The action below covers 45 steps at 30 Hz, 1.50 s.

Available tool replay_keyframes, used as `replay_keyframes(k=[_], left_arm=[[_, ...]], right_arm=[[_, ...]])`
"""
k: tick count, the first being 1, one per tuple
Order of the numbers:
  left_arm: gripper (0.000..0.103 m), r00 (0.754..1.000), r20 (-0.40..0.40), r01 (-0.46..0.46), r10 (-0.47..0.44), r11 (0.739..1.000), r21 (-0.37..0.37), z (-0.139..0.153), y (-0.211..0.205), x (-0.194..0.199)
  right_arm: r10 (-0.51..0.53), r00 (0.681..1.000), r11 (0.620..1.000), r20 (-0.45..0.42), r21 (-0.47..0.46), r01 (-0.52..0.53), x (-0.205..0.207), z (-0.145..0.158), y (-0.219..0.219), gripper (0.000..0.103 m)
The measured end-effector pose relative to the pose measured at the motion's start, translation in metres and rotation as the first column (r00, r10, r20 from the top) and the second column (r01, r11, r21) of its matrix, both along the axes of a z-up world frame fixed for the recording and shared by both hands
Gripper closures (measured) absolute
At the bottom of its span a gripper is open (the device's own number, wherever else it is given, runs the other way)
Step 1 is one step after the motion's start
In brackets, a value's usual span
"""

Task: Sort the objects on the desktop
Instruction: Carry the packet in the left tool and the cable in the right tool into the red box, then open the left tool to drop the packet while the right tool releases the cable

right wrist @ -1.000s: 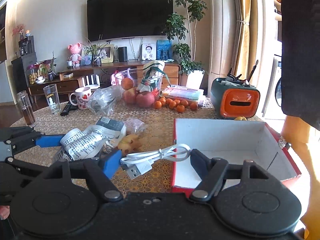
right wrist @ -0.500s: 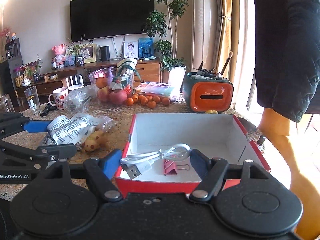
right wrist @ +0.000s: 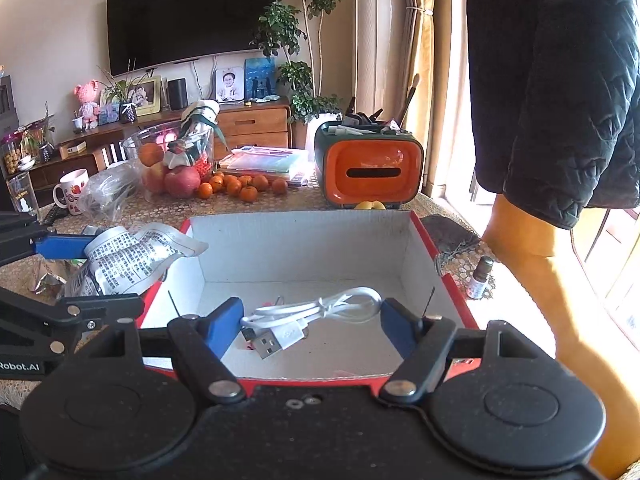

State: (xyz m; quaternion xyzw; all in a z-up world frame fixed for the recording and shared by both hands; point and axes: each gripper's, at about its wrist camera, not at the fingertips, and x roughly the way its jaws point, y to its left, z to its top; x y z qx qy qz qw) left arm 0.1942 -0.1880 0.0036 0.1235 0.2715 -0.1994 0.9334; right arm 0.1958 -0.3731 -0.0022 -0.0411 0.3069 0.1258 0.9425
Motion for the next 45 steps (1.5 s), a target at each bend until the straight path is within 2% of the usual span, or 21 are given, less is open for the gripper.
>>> replay_keyframes(k=[5,7,10,15,25,33,41,45], left_arm=[[0.039,0.999,-0.038,0.004,-0.003,1.000,0.030,-0.008,-0.017,0.030],[0.039,0.997,-0.077,-0.004,0.006,1.000,0.030,-0.014,-0.022,0.043],[0.039,0.991,-0.136,-0.017,0.020,0.999,0.030,-0.023,-0.028,0.060],[0.039,0.982,-0.181,-0.038,0.047,0.998,0.055,-0.036,-0.036,0.079],[0.039,0.971,-0.231,-0.039,0.062,0.994,0.103,-0.056,-0.047,0.097],[0.040,0.963,-0.263,-0.028,0.059,0.992,0.122,-0.070,-0.051,0.102],[0.039,0.941,-0.334,-0.028,0.061,0.994,0.102,-0.074,-0.047,0.111],[0.038,0.937,-0.344,-0.030,0.060,0.995,0.092,-0.073,-0.046,0.111]], right_arm=[[-0.028,0.999,0.999,-0.038,-0.027,0.027,0.024,-0.016,-0.009,0.028],[-0.036,0.998,0.999,-0.052,-0.031,0.034,0.032,-0.022,-0.012,0.028],[-0.027,0.998,0.998,-0.065,-0.052,0.023,0.043,-0.030,-0.013,0.028],[-0.016,0.993,0.997,-0.113,-0.071,0.008,0.060,-0.042,-0.014,0.028],[0.051,0.978,0.988,-0.204,-0.131,-0.079,0.084,-0.060,-0.009,0.028],[0.096,0.970,0.972,-0.225,-0.187,-0.140,0.083,-0.070,0.002,0.028],[0.083,0.966,0.975,-0.244,-0.180,-0.129,0.087,-0.072,0.003,0.027],[0.078,0.966,0.979,-0.247,-0.164,-0.121,0.087,-0.072,-0.001,0.027]])
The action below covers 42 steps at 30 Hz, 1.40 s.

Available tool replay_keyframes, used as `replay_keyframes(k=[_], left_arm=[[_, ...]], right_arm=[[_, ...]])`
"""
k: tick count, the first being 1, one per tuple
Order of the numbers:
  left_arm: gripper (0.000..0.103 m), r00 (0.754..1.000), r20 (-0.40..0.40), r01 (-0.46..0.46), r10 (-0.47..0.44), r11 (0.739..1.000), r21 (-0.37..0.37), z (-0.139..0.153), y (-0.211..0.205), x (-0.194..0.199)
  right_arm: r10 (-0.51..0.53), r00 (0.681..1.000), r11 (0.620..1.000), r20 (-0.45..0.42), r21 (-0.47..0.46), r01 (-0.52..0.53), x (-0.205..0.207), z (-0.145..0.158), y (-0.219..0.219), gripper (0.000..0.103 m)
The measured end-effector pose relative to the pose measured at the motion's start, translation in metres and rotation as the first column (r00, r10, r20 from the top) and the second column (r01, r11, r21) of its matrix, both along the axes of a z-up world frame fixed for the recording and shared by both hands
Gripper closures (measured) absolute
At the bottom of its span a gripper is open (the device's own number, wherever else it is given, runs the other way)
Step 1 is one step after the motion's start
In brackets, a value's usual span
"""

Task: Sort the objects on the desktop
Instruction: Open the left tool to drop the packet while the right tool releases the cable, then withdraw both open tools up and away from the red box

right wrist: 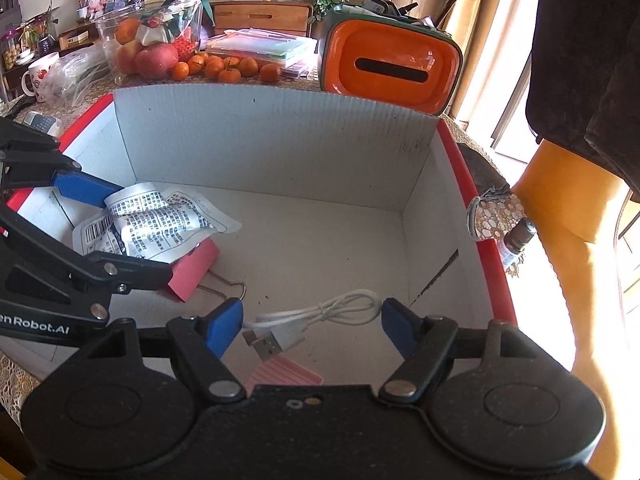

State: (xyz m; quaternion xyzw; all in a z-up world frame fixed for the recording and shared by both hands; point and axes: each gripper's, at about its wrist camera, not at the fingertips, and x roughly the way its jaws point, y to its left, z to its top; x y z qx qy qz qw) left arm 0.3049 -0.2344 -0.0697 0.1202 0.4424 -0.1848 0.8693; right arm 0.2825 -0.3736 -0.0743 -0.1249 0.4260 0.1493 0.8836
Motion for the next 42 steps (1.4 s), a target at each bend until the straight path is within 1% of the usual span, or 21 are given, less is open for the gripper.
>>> replay_keyframes(k=[3,5,8,14,16,17,19,25,29,32,41,42], left_arm=[[0.038,1.000,-0.005,-0.008,0.008,1.000,-0.027,0.002,0.004,-0.002],[0.038,1.000,-0.004,-0.016,0.015,0.999,-0.048,0.005,0.008,-0.005],[0.034,1.000,-0.001,-0.027,0.027,0.997,-0.077,0.009,0.013,-0.010],[0.033,0.999,0.022,-0.023,0.025,0.995,-0.098,0.018,0.018,-0.021],[0.031,0.999,0.029,-0.022,0.025,0.994,-0.110,0.022,0.020,-0.024],[0.030,0.999,0.034,-0.023,0.027,0.993,-0.115,0.024,0.021,-0.026],[0.030,0.999,0.043,-0.025,0.030,0.992,-0.120,0.028,0.024,-0.029],[0.030,0.997,0.057,-0.038,0.047,0.987,-0.155,0.040,0.036,-0.040],[0.029,0.996,0.065,-0.050,0.062,0.985,-0.167,0.046,0.044,-0.048],[0.021,0.995,0.076,-0.057,0.071,0.982,-0.181,0.051,0.051,-0.055],[0.020,0.989,0.121,-0.062,0.090,0.974,-0.216,0.067,0.072,-0.077],[0.018,0.988,0.127,-0.061,0.091,0.973,-0.220,0.069,0.074,-0.080]], right_arm=[[-0.004,1.000,1.000,-0.001,0.012,0.005,-0.002,0.001,-0.002,0.025],[-0.009,1.000,1.000,0.000,0.022,0.009,-0.005,0.003,-0.002,0.021],[-0.018,1.000,0.999,0.004,0.037,0.018,-0.008,0.006,-0.003,0.017],[-0.027,1.000,0.998,0.013,0.065,0.026,-0.016,0.018,-0.007,0.016],[-0.028,0.999,0.998,0.024,0.065,0.027,-0.020,0.022,-0.009,0.015],[-0.030,0.999,0.997,0.028,0.070,0.028,-0.022,0.024,-0.010,0.013],[-0.038,0.999,0.996,0.039,0.080,0.034,-0.026,0.030,-0.012,0.011],[-0.053,0.997,0.992,0.062,0.118,0.045,-0.037,0.045,-0.013,0.010],[-0.052,0.995,0.990,0.081,0.137,0.041,-0.047,0.054,-0.011,0.008],[-0.047,0.995,0.987,0.087,0.160,0.032,-0.056,0.059,-0.009,0.007],[-0.030,0.992,0.978,0.120,0.206,0.005,-0.086,0.072,0.002,0.005],[-0.032,0.992,0.977,0.121,0.213,0.006,-0.089,0.073,0.003,0.005]])
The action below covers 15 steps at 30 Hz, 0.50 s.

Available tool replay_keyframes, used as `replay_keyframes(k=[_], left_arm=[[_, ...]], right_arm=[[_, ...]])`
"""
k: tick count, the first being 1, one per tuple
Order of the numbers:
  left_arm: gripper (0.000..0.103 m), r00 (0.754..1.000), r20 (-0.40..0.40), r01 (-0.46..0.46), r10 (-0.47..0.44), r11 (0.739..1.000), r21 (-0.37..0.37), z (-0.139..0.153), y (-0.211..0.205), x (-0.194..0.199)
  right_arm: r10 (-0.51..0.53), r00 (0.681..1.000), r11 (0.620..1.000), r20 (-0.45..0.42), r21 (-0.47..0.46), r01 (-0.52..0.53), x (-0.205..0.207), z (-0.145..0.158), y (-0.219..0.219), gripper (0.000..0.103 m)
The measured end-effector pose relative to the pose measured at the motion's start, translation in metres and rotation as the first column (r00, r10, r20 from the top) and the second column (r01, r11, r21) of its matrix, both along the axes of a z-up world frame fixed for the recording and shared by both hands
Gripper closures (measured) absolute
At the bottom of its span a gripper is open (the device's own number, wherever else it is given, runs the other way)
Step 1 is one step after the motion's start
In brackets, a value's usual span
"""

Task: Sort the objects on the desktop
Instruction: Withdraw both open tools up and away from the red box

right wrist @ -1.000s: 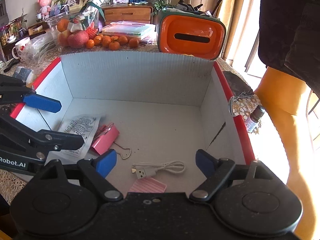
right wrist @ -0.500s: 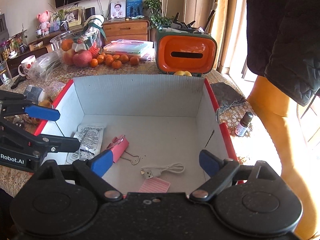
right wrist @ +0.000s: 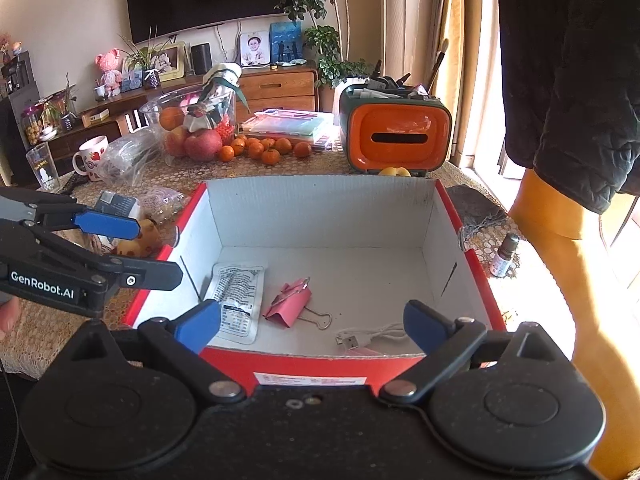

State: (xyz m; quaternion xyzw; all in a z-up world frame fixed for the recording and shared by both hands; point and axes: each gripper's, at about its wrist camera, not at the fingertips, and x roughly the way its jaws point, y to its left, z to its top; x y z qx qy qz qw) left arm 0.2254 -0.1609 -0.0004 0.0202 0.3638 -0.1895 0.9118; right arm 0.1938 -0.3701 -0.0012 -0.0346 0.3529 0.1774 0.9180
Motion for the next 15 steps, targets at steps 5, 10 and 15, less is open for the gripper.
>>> replay_keyframes(k=[5,10,15], left_arm=[[0.004,0.999,0.033,0.001,-0.001,1.000,-0.023,0.009,0.011,-0.015],[0.001,0.997,0.076,-0.003,0.006,0.999,-0.039,0.016,0.025,-0.035],[0.001,0.996,0.089,-0.020,0.025,0.998,-0.055,0.018,0.047,-0.055]], right_arm=[[-0.004,1.000,1.000,0.015,0.031,0.003,-0.015,0.009,0.006,0.003],[-0.001,0.999,0.999,0.041,0.036,-0.001,-0.030,0.020,0.016,0.003],[-0.003,0.998,0.999,0.057,0.046,0.001,-0.041,0.029,0.029,0.003]])
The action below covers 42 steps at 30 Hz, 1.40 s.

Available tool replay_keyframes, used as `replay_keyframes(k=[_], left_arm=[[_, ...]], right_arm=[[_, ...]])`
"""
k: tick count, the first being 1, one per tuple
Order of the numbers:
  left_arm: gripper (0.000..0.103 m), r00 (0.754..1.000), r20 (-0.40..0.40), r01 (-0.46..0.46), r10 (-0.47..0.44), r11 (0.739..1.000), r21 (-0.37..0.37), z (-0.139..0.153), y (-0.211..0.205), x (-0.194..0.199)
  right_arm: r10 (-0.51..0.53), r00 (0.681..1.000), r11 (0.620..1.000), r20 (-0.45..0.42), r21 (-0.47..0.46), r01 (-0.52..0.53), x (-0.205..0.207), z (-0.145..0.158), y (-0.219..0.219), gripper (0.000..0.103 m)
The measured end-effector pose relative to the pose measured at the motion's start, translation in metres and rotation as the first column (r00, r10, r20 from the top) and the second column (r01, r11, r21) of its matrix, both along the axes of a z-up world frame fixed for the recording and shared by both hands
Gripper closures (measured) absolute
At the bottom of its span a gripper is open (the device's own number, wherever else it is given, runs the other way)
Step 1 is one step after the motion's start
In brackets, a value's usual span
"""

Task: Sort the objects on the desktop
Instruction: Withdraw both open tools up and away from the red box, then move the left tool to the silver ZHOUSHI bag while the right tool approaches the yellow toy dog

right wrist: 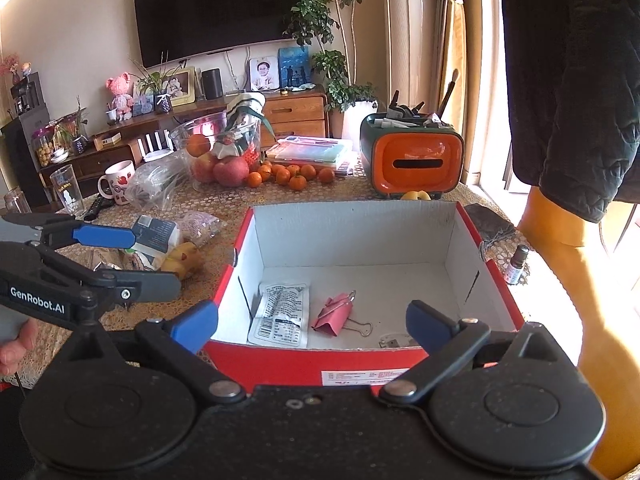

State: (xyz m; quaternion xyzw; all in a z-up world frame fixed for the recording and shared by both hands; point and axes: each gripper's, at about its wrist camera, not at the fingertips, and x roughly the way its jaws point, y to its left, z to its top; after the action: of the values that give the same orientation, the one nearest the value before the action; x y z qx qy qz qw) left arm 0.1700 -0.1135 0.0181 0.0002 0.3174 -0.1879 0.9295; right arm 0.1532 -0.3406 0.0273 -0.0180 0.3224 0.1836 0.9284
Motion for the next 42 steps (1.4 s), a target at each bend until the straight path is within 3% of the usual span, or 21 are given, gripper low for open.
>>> replay_keyframes(k=[17,23,30,42], left_arm=[[0.001,0.992,0.055,-0.114,0.114,0.993,-0.006,0.003,0.088,-0.058],[0.001,0.985,0.084,-0.151,0.151,0.988,-0.008,0.001,0.113,-0.071],[0.001,0.972,0.117,-0.205,0.203,0.979,0.000,-0.003,0.147,-0.083],[0.001,0.960,0.113,-0.261,0.257,0.965,0.020,-0.034,0.185,-0.087]], right_arm=[[0.093,0.995,0.994,0.021,0.051,-0.094,-0.026,0.009,0.076,0.001],[0.129,0.990,0.991,0.052,0.036,-0.131,-0.033,0.011,0.111,0.001],[0.148,0.988,0.985,0.047,0.083,-0.152,-0.032,0.010,0.141,0.001],[0.134,0.991,0.988,0.014,0.076,-0.134,-0.014,-0.008,0.178,0.001]])
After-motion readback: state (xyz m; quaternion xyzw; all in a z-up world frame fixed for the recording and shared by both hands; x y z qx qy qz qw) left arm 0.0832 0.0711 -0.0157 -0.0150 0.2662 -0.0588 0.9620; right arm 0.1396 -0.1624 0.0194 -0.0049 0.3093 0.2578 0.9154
